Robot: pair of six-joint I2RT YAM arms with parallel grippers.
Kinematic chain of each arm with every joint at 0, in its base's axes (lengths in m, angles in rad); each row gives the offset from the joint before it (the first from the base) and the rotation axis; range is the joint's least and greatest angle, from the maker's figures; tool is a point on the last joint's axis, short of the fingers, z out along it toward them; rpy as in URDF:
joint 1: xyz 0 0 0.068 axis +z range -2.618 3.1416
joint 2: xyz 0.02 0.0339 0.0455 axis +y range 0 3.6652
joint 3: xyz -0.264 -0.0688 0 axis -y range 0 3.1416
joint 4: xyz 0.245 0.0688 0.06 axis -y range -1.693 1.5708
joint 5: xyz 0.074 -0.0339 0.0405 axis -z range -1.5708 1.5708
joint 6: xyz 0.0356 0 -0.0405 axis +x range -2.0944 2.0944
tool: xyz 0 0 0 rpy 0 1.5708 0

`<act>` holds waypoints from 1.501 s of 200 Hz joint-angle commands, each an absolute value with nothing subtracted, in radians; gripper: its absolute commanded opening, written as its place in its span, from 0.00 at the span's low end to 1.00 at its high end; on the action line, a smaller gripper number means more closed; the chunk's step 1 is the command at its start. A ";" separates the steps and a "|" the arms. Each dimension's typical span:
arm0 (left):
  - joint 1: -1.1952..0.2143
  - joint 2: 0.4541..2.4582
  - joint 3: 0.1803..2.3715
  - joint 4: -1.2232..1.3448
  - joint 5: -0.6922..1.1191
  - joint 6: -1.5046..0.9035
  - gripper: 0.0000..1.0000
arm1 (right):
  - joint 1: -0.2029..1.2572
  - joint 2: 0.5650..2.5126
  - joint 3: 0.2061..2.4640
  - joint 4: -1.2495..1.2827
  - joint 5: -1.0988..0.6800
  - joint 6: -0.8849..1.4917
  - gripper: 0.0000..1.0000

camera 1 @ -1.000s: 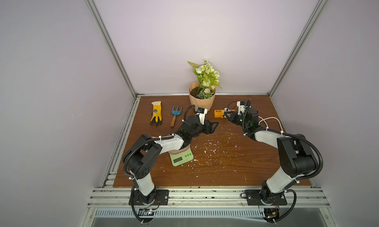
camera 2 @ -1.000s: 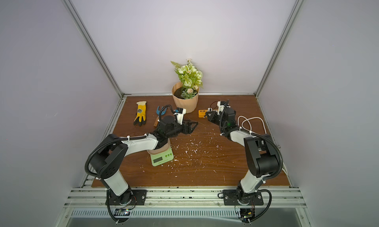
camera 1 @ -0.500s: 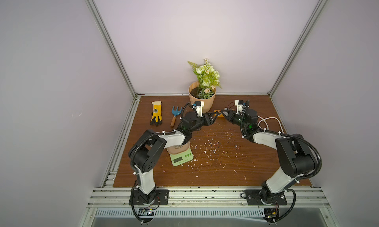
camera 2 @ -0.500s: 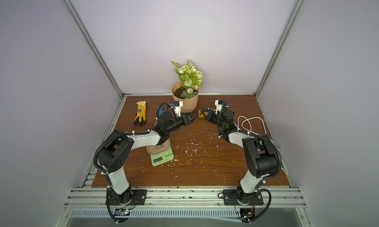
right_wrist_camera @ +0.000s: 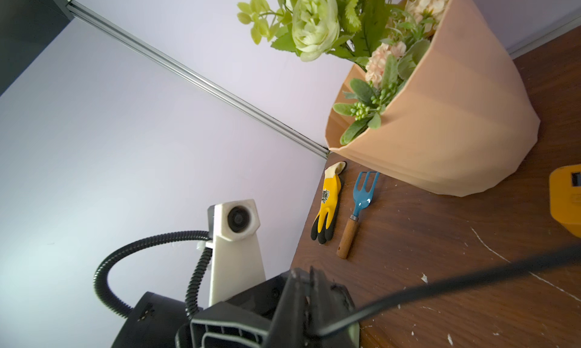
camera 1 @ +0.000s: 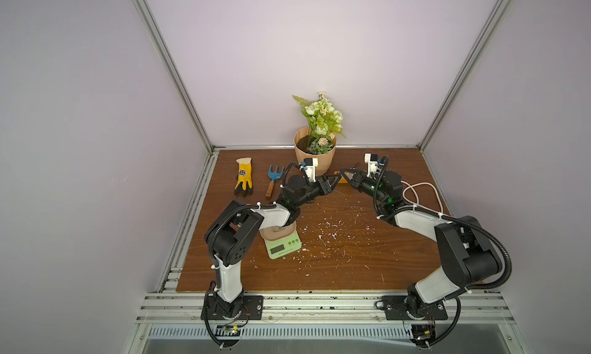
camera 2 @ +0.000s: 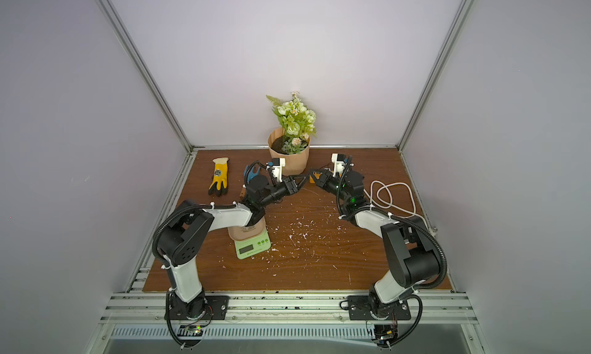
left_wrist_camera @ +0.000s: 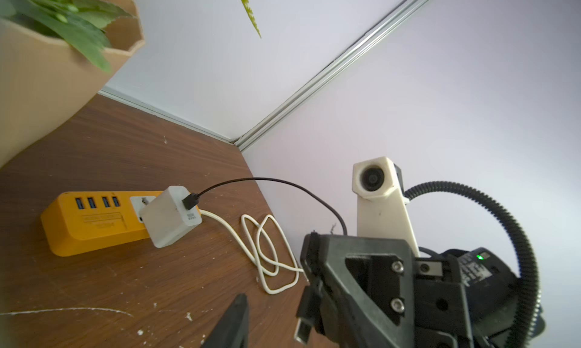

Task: Charge the electronic scale
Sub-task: Pick up the charging cable from the center of the board.

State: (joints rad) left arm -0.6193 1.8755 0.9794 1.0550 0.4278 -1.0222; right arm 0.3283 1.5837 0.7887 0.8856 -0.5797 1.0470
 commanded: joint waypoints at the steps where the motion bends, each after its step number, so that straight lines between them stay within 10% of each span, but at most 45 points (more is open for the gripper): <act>1: -0.605 1.892 0.967 1.184 0.466 -1.077 0.38 | 0.336 1.555 0.784 0.965 -0.560 1.074 0.11; 122: -0.588 1.921 0.957 1.275 0.488 -1.105 0.12 | 0.341 1.580 0.785 0.994 -0.574 1.080 0.14; 204: -0.552 1.902 0.927 1.281 0.521 -1.074 0.04 | 0.314 1.524 0.740 0.900 -0.617 0.966 0.37; 300: -0.472 1.899 1.083 0.938 0.829 -0.794 0.04 | 0.063 1.404 0.837 0.540 -1.106 0.504 0.31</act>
State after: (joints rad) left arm -0.4828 1.9049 0.9932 1.0714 0.6975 -0.9325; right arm 0.0536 1.4288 0.7376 0.6548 -0.9321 0.6796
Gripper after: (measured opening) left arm 0.071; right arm 0.311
